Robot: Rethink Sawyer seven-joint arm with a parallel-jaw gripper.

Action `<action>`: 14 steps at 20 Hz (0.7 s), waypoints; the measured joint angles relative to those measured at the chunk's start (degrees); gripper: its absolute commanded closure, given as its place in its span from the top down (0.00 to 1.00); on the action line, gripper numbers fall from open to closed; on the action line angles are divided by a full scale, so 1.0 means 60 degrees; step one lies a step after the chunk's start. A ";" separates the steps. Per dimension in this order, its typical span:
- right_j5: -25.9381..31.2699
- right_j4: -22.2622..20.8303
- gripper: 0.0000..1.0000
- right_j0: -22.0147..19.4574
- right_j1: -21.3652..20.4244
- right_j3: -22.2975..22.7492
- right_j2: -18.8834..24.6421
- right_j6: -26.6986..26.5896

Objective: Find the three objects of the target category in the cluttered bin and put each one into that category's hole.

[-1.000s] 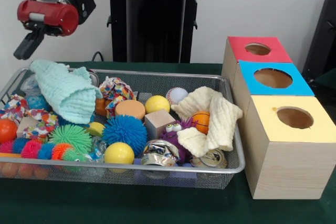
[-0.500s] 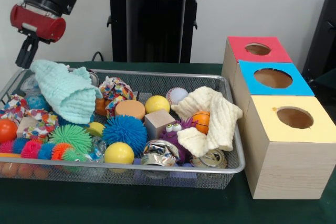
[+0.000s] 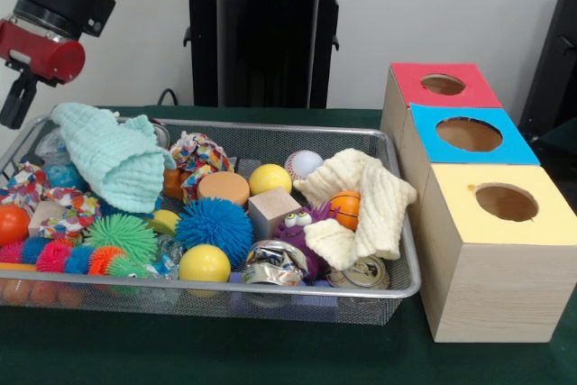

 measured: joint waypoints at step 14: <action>-0.1494 0.1322 0.00 0.0074 0.0120 -0.0327 0.0130 0.0000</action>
